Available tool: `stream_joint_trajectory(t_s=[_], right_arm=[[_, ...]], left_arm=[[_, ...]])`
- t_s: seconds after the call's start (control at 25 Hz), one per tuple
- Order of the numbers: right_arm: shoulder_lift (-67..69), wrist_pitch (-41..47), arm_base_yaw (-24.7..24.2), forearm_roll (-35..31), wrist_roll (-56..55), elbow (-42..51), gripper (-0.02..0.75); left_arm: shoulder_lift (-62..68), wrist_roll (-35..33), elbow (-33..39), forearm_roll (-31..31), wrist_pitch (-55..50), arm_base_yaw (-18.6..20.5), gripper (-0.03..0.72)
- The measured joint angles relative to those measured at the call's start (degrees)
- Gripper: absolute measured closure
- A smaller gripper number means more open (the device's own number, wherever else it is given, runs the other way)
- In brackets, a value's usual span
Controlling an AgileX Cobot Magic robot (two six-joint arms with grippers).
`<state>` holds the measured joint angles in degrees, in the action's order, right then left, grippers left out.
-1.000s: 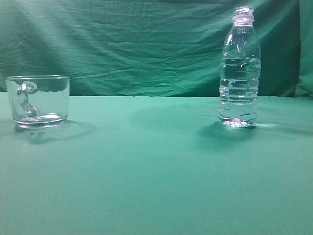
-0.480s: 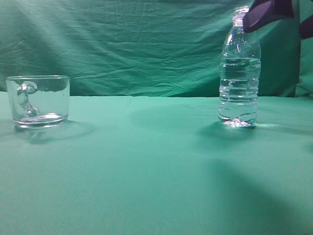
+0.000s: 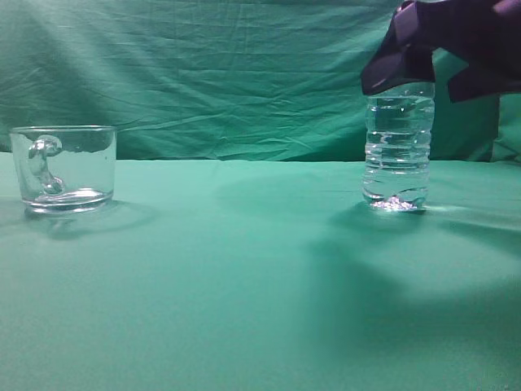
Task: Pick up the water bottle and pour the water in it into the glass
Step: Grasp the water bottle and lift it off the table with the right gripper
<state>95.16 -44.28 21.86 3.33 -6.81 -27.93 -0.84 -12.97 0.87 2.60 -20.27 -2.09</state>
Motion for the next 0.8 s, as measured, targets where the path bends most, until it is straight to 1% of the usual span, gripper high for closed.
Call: stream_joint_trajectory(t_s=[0.36, 0.72, 0.76, 0.8], right_arm=[[9.8, -3.8, 0.0, -1.2, -0.1, -5.4, 0.094], [14.5, -8.8, 0.0, -1.3, -0.2, -6.6, 0.094], [14.6, -9.3, 0.0, -1.3, -0.2, -6.6, 0.137], [14.9, -9.8, 0.0, -1.4, -0.2, -6.6, 0.148]], left_arm=[[0.0, 0.0, 0.0, 0.0, 0.0, 0.0, 0.688], [0.0, 0.0, 0.0, 0.0, 0.0, 0.0, 0.688], [0.0, 0.0, 0.0, 0.0, 0.0, 0.0, 0.688], [0.0, 0.0, 0.0, 0.0, 0.0, 0.0, 0.688]])
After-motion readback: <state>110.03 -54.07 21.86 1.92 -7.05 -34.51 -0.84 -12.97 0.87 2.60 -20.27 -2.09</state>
